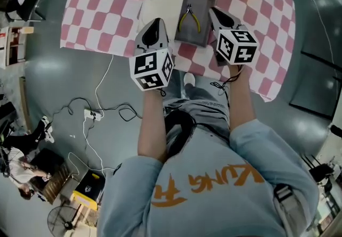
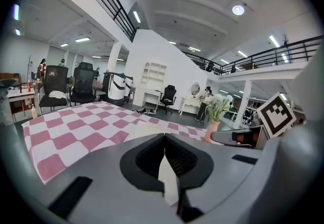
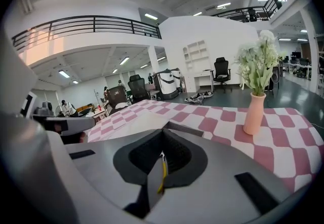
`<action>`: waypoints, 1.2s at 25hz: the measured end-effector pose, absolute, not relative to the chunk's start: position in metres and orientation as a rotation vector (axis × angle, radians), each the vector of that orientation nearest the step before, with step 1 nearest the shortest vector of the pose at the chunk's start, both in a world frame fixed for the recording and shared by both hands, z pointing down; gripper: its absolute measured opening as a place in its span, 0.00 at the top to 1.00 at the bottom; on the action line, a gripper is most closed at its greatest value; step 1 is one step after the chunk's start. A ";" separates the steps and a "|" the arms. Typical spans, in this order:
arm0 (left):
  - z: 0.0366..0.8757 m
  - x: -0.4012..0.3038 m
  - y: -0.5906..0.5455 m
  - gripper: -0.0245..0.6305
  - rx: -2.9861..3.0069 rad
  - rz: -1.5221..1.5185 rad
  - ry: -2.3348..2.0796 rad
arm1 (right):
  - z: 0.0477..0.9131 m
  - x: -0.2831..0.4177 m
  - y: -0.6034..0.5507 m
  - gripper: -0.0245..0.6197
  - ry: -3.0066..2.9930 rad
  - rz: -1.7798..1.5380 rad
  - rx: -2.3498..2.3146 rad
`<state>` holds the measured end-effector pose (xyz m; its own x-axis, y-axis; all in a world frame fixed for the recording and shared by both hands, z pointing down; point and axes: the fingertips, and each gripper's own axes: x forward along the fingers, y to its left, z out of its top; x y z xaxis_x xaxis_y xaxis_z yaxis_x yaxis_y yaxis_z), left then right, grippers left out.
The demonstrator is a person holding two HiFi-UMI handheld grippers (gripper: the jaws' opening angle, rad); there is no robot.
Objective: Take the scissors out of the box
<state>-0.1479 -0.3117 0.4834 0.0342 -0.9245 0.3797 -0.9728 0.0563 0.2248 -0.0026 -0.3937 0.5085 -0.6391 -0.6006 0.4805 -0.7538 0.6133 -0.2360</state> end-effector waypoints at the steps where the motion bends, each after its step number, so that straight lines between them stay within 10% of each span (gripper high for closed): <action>1: 0.486 -0.148 -0.313 0.93 1.894 0.151 -1.911 | 0.512 -0.005 -0.394 0.96 -2.477 0.605 1.070; 30: 0.506 -0.205 -0.341 0.93 1.807 0.043 -1.906 | 0.602 -0.060 -0.392 0.88 -1.997 0.368 0.544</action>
